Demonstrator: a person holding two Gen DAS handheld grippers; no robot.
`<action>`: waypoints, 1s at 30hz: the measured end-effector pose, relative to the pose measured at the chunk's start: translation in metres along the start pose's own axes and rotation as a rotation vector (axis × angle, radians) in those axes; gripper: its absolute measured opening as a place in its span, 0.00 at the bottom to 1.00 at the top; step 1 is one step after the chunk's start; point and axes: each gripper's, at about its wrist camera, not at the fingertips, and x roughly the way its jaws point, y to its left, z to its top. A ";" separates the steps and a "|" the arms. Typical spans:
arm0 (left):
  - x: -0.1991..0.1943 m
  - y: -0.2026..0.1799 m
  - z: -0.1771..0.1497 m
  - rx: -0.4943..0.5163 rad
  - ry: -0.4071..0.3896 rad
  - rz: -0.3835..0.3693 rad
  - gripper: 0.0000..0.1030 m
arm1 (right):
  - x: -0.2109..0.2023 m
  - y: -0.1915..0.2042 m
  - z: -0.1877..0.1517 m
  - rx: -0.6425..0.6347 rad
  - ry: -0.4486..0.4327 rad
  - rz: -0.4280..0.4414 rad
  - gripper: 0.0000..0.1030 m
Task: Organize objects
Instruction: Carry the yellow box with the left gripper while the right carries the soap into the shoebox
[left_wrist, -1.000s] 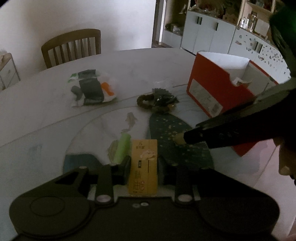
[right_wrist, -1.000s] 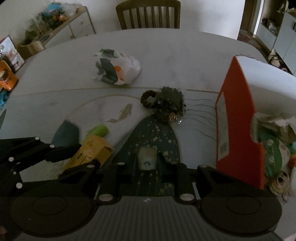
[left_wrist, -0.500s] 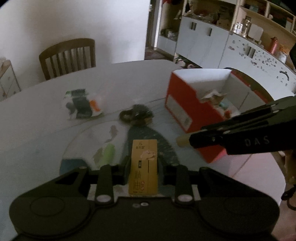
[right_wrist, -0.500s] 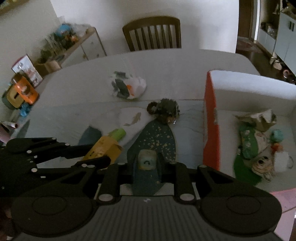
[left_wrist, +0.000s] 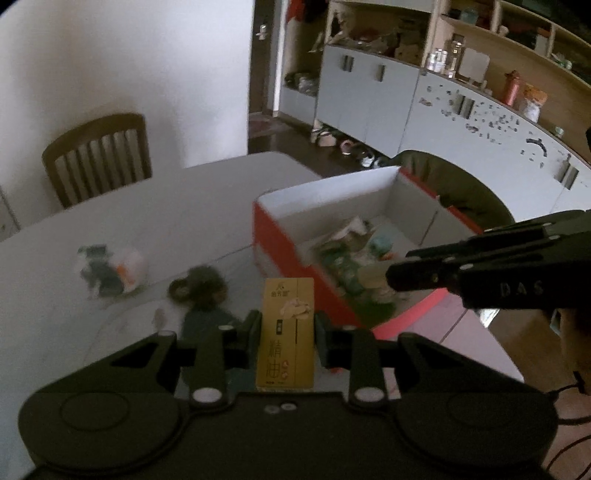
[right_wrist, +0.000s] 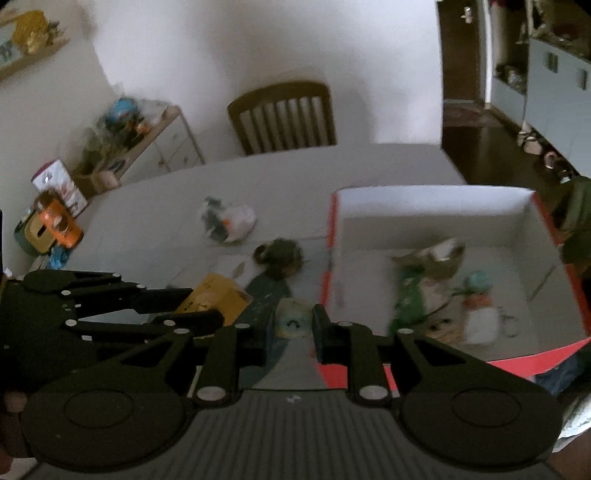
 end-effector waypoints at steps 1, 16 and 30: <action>0.002 -0.006 0.003 0.017 -0.007 0.000 0.27 | -0.004 -0.007 0.001 0.006 -0.010 -0.010 0.20; 0.062 -0.067 0.048 0.076 0.037 -0.015 0.28 | -0.007 -0.114 0.002 0.094 -0.032 -0.131 0.20; 0.143 -0.097 0.064 0.055 0.180 -0.034 0.28 | 0.031 -0.178 0.011 0.077 0.027 -0.158 0.20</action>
